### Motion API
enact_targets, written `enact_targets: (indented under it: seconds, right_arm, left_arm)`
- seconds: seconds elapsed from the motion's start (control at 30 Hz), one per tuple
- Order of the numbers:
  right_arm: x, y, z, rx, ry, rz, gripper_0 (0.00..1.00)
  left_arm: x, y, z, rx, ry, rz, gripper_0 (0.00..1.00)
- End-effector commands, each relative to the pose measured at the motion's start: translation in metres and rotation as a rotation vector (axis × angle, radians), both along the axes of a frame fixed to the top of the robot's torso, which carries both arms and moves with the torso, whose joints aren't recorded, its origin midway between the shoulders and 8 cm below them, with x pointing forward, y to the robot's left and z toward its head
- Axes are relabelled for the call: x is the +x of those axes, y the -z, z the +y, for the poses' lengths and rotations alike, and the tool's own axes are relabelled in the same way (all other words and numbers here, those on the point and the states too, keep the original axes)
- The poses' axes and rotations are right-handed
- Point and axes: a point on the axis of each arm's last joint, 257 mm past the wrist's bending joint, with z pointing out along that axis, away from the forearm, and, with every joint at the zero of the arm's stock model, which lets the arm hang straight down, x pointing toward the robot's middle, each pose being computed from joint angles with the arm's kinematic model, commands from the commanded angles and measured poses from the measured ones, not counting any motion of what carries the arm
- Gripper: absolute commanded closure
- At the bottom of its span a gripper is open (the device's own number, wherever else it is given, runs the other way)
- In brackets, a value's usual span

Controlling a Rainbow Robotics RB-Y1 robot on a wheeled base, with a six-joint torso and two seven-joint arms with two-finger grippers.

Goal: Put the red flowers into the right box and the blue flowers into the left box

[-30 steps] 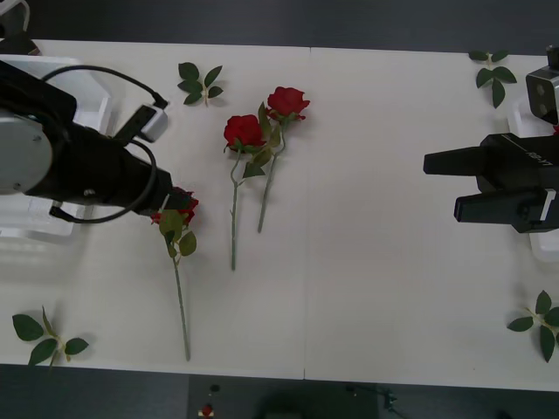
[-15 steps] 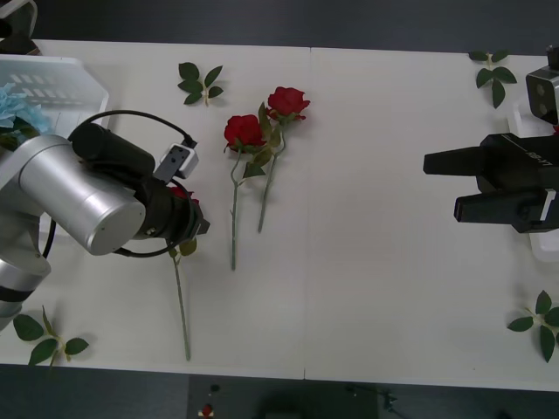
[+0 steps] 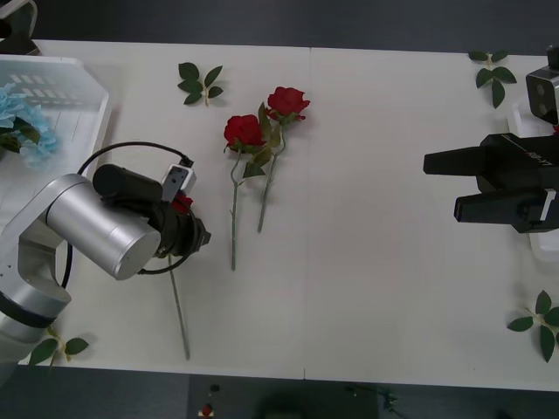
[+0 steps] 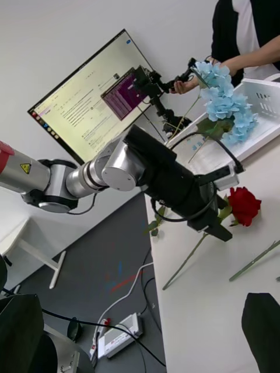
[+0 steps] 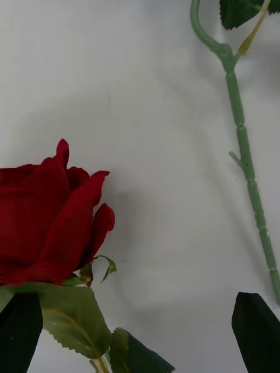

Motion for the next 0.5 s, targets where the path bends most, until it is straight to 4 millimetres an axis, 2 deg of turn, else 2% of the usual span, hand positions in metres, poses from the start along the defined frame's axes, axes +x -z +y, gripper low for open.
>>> enact_targets:
  seconds: [0.03,0.23,0.5]
  right_arm:
    - [-0.005,-0.007,0.003,-0.006,-0.015,-0.013,0.00]
    - [-0.005,-0.007,0.003,-0.006,-0.015,-0.013,0.00]
    - [-0.005,-0.007,0.003,-0.006,-0.015,-0.013,0.00]
  left_arm:
    - [0.005,-0.015,0.027,-0.037,-0.081,-0.054,0.06]
    - [0.003,-0.023,0.039,-0.105,-0.115,-0.041,0.06]
    - [0.005,-0.020,0.054,-0.073,-0.129,-0.074,0.06]
